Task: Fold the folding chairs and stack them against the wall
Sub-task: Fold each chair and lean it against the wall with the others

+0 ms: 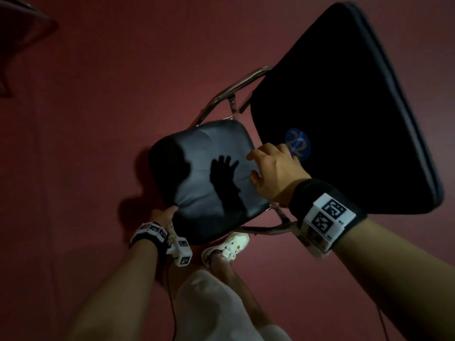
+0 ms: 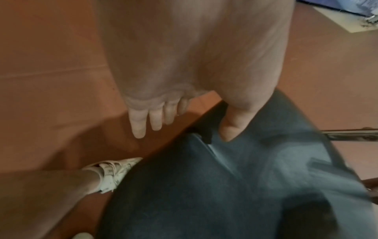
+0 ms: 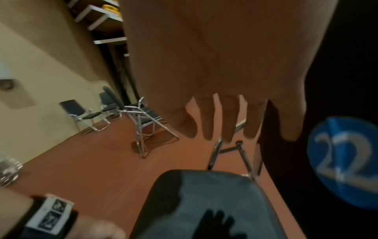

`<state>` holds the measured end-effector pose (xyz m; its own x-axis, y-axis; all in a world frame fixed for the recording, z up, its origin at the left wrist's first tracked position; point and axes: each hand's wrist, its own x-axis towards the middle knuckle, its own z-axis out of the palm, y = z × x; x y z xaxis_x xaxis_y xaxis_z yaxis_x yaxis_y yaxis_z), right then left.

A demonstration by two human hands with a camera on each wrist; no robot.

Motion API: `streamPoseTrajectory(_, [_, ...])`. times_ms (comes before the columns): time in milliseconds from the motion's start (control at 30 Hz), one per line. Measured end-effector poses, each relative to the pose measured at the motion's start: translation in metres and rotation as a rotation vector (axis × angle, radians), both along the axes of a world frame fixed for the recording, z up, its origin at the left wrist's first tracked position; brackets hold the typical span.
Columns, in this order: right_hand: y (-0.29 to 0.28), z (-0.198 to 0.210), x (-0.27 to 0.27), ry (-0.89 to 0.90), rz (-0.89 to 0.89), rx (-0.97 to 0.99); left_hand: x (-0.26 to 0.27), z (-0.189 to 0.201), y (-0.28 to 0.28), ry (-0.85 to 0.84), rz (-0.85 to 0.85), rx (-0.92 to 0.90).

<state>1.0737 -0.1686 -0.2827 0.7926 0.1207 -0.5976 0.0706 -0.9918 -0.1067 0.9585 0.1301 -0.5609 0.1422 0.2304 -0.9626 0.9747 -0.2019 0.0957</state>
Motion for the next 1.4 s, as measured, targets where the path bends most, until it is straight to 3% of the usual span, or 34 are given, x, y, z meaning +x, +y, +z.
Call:
streamPoseTrajectory(133, [0.007,-0.019,-0.003,0.129,-0.044,0.041,0.006,-0.081,0.012,-0.019,0.035,0.014])
streamPoseTrajectory(267, [0.013,-0.029,-0.002,0.199,-0.058,0.095,0.030,-0.095,0.007,-0.016,0.069,0.030])
streamPoseTrajectory(300, [0.013,-0.032,-0.005,0.213,-0.068,0.100,0.034,-0.095,0.004,-0.025,0.067,0.013])
streamPoseTrajectory(433, [0.021,-0.038,-0.016,0.264,-0.108,0.128,0.053,-0.023,-0.016,-0.063,0.092,-0.032])
streamPoseTrajectory(500, [0.022,-0.035,-0.017,0.271,-0.099,0.113,0.055,-0.011,-0.017,-0.116,0.129,-0.051])
streamPoseTrajectory(567, [0.014,-0.023,-0.010,0.197,-0.069,0.055,0.053,-0.014,-0.017,-0.145,0.134,-0.061])
streamPoseTrajectory(700, [-0.009,0.024,0.026,-0.113,-0.044,-0.025,0.050,-0.007,-0.010,-0.095,0.045,-0.071])
streamPoseTrajectory(800, [-0.021,0.049,0.051,-0.074,-0.066,-0.105,0.041,-0.018,-0.004,-0.064,0.007,-0.065])
streamPoseTrajectory(900, [-0.026,0.063,0.055,-0.085,-0.065,-0.168,0.048,0.037,-0.027,-0.020,-0.122,-0.091])
streamPoseTrajectory(967, [-0.041,0.077,0.061,-0.244,-0.115,-0.180,0.048,0.059,-0.047,-0.037,-0.184,-0.077])
streamPoseTrajectory(1033, [-0.071,0.094,0.072,-0.512,-0.225,-0.224,0.041,0.055,-0.066,-0.042,-0.251,-0.077])
streamPoseTrajectory(1100, [-0.113,0.104,0.084,-0.648,-0.394,-0.310,0.034,0.047,-0.076,-0.027,-0.292,-0.037])
streamPoseTrajectory(1200, [-0.165,0.098,0.088,-0.536,-0.592,-0.397,0.032,0.038,-0.076,-0.015,-0.342,0.003])
streamPoseTrajectory(1400, [-0.166,0.079,0.073,-0.597,-0.559,-0.482,0.020,0.042,-0.069,0.050,-0.350,0.023])
